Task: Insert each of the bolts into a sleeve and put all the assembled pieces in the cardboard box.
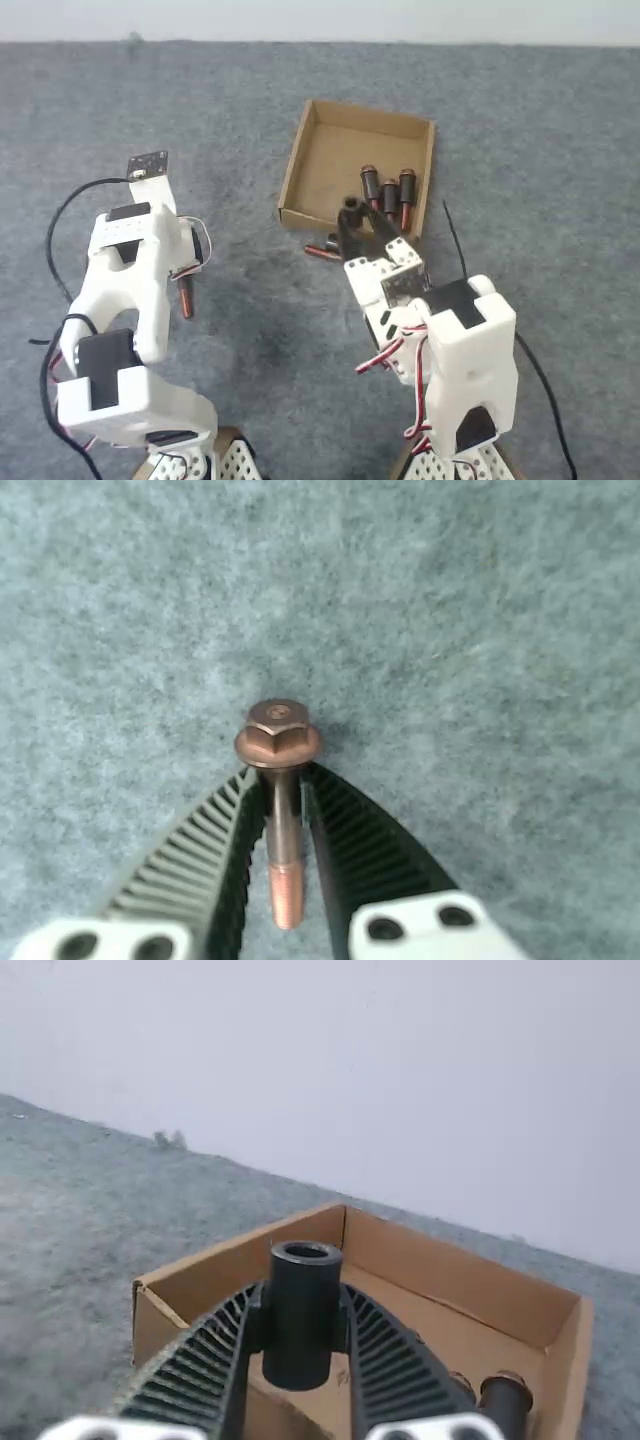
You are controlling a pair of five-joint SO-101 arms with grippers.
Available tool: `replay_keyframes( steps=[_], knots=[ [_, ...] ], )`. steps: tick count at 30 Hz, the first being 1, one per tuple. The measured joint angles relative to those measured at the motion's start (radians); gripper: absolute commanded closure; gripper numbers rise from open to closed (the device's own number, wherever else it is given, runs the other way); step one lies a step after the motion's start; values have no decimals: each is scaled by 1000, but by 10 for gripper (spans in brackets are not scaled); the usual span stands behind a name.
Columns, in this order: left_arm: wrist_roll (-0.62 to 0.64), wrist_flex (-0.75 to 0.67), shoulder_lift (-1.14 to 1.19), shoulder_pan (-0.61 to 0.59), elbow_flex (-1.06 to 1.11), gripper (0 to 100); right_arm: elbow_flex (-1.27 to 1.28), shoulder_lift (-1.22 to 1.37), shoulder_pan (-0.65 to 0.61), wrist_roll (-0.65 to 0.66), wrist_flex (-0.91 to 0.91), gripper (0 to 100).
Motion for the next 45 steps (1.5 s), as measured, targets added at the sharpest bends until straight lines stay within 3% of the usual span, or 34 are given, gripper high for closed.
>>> replay_keyframes(
  steps=[7, 15, 25, 34, 45],
  knots=[
    [0, 0, 0, 0, 0, 989, 97, -5, 0, 3, -28, 987],
    [0, 0, 0, 0, 0, 989, 278, -224, 0, -189, -21, 987],
    [-3, -80, 0, 18, 2, 989, 287, -259, 3, -204, 18, 988],
    [-2, -97, 0, 115, -118, 989, 287, -259, 2, -204, 18, 988],
    [-3, -97, 0, 324, -321, 988, 287, -259, 2, -204, 18, 988]
  ],
)
